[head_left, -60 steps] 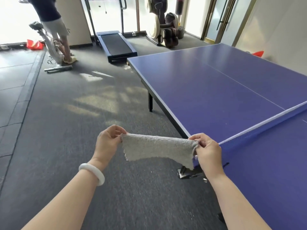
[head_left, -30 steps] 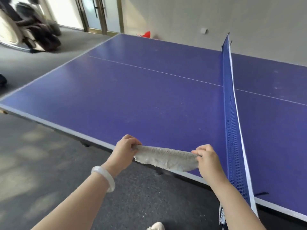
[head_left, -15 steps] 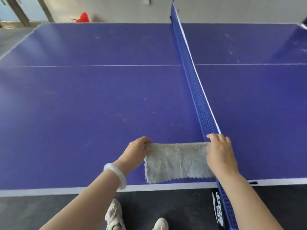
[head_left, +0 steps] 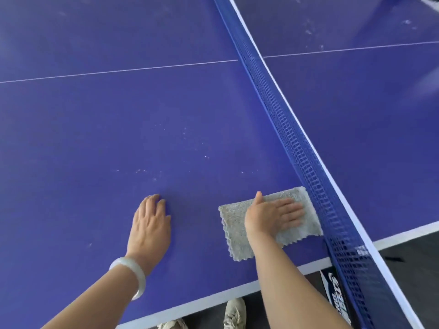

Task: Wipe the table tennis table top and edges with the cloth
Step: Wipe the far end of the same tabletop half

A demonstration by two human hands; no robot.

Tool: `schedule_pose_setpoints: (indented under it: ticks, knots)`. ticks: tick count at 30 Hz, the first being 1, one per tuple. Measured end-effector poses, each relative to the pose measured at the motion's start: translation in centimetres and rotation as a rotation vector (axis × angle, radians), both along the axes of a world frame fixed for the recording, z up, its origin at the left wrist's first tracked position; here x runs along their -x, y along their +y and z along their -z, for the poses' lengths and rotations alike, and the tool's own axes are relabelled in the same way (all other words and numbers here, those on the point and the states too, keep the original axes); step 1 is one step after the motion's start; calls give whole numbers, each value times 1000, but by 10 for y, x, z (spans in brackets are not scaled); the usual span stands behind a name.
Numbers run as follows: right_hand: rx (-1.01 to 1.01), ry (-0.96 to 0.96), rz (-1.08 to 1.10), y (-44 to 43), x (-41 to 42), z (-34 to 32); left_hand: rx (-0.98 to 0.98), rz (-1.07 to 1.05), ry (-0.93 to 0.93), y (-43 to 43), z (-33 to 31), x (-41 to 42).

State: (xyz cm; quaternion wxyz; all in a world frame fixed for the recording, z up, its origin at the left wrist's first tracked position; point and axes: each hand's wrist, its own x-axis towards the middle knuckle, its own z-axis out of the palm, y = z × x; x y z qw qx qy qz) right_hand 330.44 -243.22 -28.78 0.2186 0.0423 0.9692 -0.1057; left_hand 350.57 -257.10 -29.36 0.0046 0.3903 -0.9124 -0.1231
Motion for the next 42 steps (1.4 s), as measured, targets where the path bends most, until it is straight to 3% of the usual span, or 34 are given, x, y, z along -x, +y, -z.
schedule_pose_setpoints:
  ticks: [2,6,8,12,16,20,24,28,33,38,42]
  knots:
    - [-44,112,-78,-4,-11,15,27,33,36,-7,11,-3]
    - [-42,248,-643,55,-45,35,3,67,87,-11,26,-16]
    - [-95,269,-756,107,-26,37,-6,77,99,-12,29,-20]
    - [-88,276,-604,152,17,30,-11,60,95,-13,31,-19]
    - [-22,302,-460,88,-22,31,7,62,80,-13,29,-19]
    - [204,254,-665,26,-91,31,-2,54,72,-12,25,-19]
    - [109,323,-868,52,-64,37,0,76,79,-14,22,-19]
    - [-19,338,-417,64,34,39,-6,111,145,-17,23,-21]
    - [35,380,-355,9,71,40,71,-47,175,-46,23,-22]
    - [178,357,-699,-71,49,38,-20,-195,94,-42,27,8]
    - [213,340,-1286,-40,10,38,-17,-244,107,-39,30,11]
